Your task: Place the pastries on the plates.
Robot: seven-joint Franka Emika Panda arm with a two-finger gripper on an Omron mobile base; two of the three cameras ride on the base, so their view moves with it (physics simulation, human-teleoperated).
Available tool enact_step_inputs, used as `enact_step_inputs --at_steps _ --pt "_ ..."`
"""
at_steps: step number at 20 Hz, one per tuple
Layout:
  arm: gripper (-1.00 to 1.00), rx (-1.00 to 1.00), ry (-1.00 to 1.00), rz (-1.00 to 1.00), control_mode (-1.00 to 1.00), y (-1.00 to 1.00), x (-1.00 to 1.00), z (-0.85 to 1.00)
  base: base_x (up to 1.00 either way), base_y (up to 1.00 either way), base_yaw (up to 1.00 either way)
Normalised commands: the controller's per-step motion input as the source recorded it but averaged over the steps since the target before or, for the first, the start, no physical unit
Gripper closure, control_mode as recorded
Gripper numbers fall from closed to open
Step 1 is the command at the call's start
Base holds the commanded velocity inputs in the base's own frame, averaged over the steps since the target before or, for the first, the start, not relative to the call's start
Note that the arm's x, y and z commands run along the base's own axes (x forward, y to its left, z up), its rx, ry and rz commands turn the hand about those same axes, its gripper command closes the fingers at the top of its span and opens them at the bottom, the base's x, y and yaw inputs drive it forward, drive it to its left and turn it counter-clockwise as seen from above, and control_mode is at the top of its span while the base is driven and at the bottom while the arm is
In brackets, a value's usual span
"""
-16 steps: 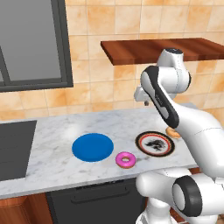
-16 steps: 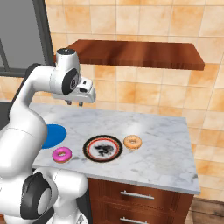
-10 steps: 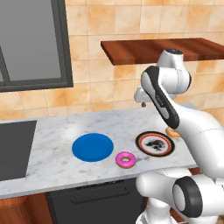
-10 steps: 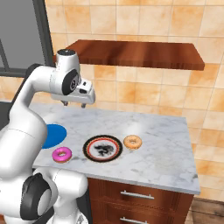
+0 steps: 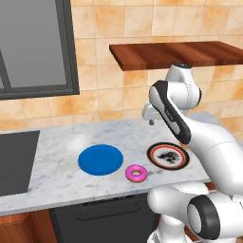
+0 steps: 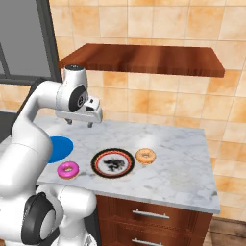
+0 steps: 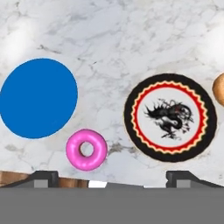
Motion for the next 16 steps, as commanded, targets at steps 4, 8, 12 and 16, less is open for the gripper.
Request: enact_step_inputs --at_steps 4,8,12,16 --pt "-1.00 -0.03 0.03 -0.01 -1.00 0.36 -0.13 -0.47 0.00 0.00 0.00" --pt "-1.00 0.00 0.01 -0.09 -1.00 0.13 -0.07 -0.22 0.00 0.00 0.00" --pt "-1.00 0.00 0.10 -0.09 -1.00 0.14 0.00 -0.37 0.00 0.00 0.00" --pt "-1.00 0.00 0.22 -0.07 -1.00 0.08 0.00 -0.57 0.00 0.00 0.00"
